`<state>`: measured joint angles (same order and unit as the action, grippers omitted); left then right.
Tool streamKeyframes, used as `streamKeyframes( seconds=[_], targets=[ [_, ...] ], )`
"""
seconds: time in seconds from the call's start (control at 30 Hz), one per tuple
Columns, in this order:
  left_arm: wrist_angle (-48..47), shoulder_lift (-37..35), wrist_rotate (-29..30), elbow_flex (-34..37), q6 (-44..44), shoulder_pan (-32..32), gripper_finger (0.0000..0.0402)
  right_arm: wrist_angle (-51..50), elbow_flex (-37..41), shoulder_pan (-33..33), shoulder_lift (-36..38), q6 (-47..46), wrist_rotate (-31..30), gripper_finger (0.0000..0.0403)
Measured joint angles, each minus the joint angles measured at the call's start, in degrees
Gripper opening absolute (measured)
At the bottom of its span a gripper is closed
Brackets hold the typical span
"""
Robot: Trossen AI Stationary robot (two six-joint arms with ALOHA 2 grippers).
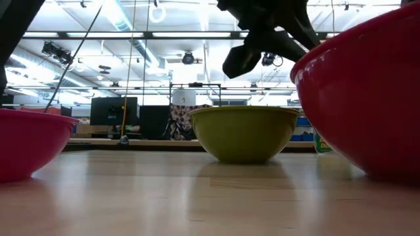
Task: Nest bowls inside each other by size order
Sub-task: Stack the orange bowl on top of the red bowl
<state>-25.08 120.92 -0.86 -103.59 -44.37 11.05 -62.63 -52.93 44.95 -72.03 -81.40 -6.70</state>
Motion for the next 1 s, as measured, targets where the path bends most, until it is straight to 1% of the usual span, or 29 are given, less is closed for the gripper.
streamKeyframes(
  seconds=[0.13, 0.33, 0.43, 0.53, 0.67, 0.73, 0.83, 1.0],
  targets=[
    [0.8, -0.1, 0.6, -0.3, 1.3, -0.2, 0.0039, 1.9, 2.4, -0.2, 0.0, -0.1, -0.2, 0.0098],
    [1.1, 0.5, 0.3, -0.4, 1.0, -0.1, 0.0043, 2.4, 3.0, -0.5, 0.0, -0.7, -0.9, 0.0098],
    [-0.1, 1.3, -0.8, -0.3, 0.4, -0.2, 0.0064, 3.0, 3.0, -0.6, 0.0, -0.9, -0.8, 0.0099],
    [-0.3, 1.9, -1.4, -0.3, 0.4, 0.0, 0.0099, 3.1, 3.0, -0.6, 0.0, -1.6, -0.4, 0.0105],
    [-0.3, 1.9, -1.4, -0.3, 1.1, 0.1, 0.015, 3.0, 3.0, -0.6, -0.1, -2.1, -0.1, 0.0121],
    [-0.3, 1.8, -1.4, -0.3, 2.0, 0.0, 0.0168, 2.9, 3.0, -0.6, -0.1, -2.2, -0.1, 0.0133],
    [-0.4, 1.8, -1.4, -0.3, 2.2, -0.1, 0.0181, 2.8, 3.0, -0.6, -0.1, -2.1, 0.2, 0.0151],
    [-0.4, 1.7, -1.4, -0.3, 5.2, -0.1, 0.0183, 2.8, 2.9, -0.6, 0.0, -1.5, 2.9, 0.0185]
  ],
)
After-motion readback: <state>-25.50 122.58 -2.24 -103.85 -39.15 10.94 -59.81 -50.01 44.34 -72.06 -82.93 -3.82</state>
